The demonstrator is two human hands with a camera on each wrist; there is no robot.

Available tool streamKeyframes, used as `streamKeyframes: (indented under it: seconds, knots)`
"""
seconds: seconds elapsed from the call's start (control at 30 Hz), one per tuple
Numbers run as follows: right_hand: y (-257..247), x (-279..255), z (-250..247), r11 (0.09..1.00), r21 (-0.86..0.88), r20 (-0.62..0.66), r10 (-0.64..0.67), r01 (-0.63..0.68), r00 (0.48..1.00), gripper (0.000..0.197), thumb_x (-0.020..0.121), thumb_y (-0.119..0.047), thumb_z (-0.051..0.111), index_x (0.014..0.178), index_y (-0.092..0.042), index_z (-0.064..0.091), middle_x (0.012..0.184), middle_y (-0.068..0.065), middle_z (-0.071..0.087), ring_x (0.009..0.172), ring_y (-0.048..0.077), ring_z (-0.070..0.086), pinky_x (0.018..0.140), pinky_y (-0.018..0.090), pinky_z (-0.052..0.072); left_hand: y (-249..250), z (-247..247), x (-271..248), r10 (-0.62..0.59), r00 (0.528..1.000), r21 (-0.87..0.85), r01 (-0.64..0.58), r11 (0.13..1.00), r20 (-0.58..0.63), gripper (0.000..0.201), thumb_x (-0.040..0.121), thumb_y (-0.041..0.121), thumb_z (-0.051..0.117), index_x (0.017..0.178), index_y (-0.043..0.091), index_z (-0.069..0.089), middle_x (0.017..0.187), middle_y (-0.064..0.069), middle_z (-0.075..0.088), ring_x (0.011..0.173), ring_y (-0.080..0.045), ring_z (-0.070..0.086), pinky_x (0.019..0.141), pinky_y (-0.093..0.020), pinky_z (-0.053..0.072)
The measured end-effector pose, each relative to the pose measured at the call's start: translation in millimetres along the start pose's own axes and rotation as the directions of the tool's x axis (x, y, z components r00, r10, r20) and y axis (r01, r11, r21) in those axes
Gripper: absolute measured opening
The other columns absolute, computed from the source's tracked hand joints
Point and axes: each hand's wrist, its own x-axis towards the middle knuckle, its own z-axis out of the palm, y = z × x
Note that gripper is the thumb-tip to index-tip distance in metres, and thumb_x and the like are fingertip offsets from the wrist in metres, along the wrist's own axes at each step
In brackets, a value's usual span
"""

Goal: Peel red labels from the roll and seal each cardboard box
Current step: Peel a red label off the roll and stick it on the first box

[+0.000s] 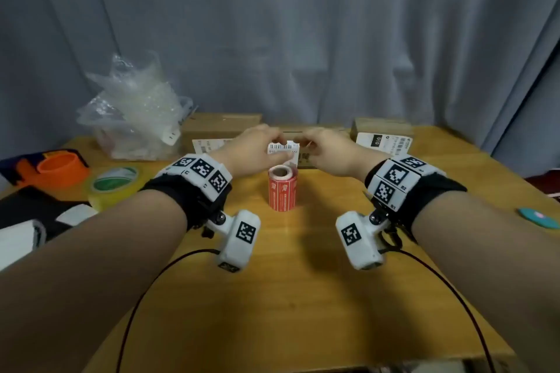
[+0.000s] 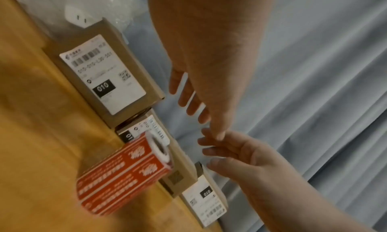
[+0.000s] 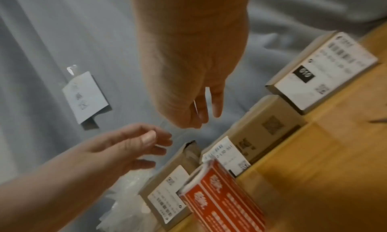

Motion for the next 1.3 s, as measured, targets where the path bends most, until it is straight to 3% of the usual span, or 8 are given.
streamKeyframes:
  seconds: [0.13, 0.27, 0.4, 0.63, 0.73, 0.97, 1.2, 1.3]
  knots:
    - [10.4, -9.4, 17.0, 0.987, 0.126, 0.137, 0.078, -0.095, 0.987, 0.068, 0.084, 0.006, 0.052, 0.145, -0.011, 0.029, 0.147, 0.009, 0.04, 0.134, 0.021, 0.041, 0.09, 0.006, 0.03, -2.2, 26.5, -1.0, -0.097, 0.965, 0.032, 0.092, 0.995, 0.242, 0.085, 0.071, 0.061, 0.066, 0.138, 0.016, 0.039, 0.137, -0.01, 0.043, 0.125, -0.026, 0.045, 0.104, -0.041, 0.041]
    - [21.5, -3.6, 31.4, 0.984, 0.116, 0.206, 0.112, -0.138, 0.972, 0.08, 0.082, 0.005, 0.054, 0.149, -0.021, 0.017, 0.155, 0.009, 0.026, 0.142, 0.023, 0.027, 0.106, 0.024, 0.027, -4.0, 46.8, 0.7, -0.125, 0.971, -0.068, 0.141, 0.988, 0.202, 0.067, 0.073, 0.045, 0.073, 0.126, 0.012, 0.048, 0.128, -0.009, 0.051, 0.111, -0.023, 0.055, 0.094, -0.036, 0.048]
    - [23.8, 4.7, 40.5, 0.976, 0.203, 0.219, 0.037, -0.082, 0.975, 0.067, 0.082, 0.004, 0.057, 0.143, -0.017, 0.036, 0.148, 0.008, 0.04, 0.137, 0.021, 0.036, 0.105, 0.023, 0.029, -5.3, 52.6, -4.3, -0.094, 0.991, -0.182, 0.109, 0.977, 0.091, 0.036, 0.081, 0.025, 0.07, 0.11, 0.013, 0.052, 0.116, -0.005, 0.058, 0.095, -0.017, 0.057, 0.074, -0.025, 0.047]
    - [34.7, 11.6, 57.5, 0.954, 0.29, 0.176, 0.02, -0.071, 0.984, 0.023, 0.081, -0.016, 0.07, 0.099, -0.004, 0.066, 0.107, 0.006, 0.065, 0.104, 0.016, 0.057, 0.096, 0.033, 0.047, -16.4, 39.6, -17.4, -0.06, 0.985, -0.237, 0.099, 0.966, 0.164, 0.037, 0.082, 0.013, 0.067, 0.117, 0.016, 0.055, 0.11, 0.004, 0.046, 0.096, -0.011, 0.052, 0.077, -0.02, 0.049]
    - [34.5, 5.2, 58.2, 0.879, 0.462, 0.169, 0.046, -0.12, 0.985, 0.016, 0.084, -0.015, 0.067, 0.086, -0.001, 0.061, 0.098, 0.006, 0.066, 0.095, 0.016, 0.061, 0.081, 0.021, 0.052, -23.1, 34.8, -22.0, -0.077, 0.979, -0.249, 0.123, 0.96, 0.186, 0.037, 0.084, 0.013, 0.063, 0.12, 0.02, 0.055, 0.108, 0.001, 0.042, 0.09, -0.01, 0.05, 0.074, -0.019, 0.047]
    - [38.9, -10.8, 56.4, 0.672, 0.728, 0.098, 0.092, -0.134, 0.991, 0.006, 0.087, -0.009, 0.062, 0.081, -0.012, 0.063, 0.081, 0.006, 0.069, 0.074, 0.011, 0.067, 0.081, 0.025, 0.055, -30.6, 29.0, -26.9, -0.098, 0.962, -0.195, 0.15, 0.969, 0.255, 0.029, 0.088, 0.026, 0.061, 0.117, 0.023, 0.059, 0.113, 0.001, 0.044, 0.107, -0.013, 0.049, 0.097, -0.03, 0.045]
    - [48.2, -20.2, 63.5, 0.559, 0.808, 0.098, 0.185, -0.187, 0.978, 0.011, 0.092, -0.007, 0.055, 0.094, -0.016, 0.062, 0.091, 0.006, 0.068, 0.088, 0.019, 0.065, 0.081, 0.032, 0.055, -12.8, 43.0, -24.3, -0.031, 0.973, -0.198, 0.078, 0.977, 0.23, 0.042, 0.093, 0.031, 0.054, 0.134, 0.025, 0.049, 0.126, -0.003, 0.051, 0.117, -0.017, 0.047, 0.101, -0.036, 0.042]
    - [53.0, -24.3, 65.6, 0.526, 0.821, 0.11, 0.236, -0.222, 0.965, 0.015, 0.092, -0.006, 0.054, 0.094, -0.017, 0.063, 0.092, 0.006, 0.068, 0.091, 0.022, 0.064, 0.086, 0.04, 0.052, -10.1, 50.7, -19.5, -0.03, 0.974, -0.134, 0.061, 0.989, 0.223, 0.034, 0.091, 0.036, 0.055, 0.123, 0.025, 0.058, 0.126, -0.004, 0.052, 0.123, -0.023, 0.041, 0.106, -0.042, 0.036]
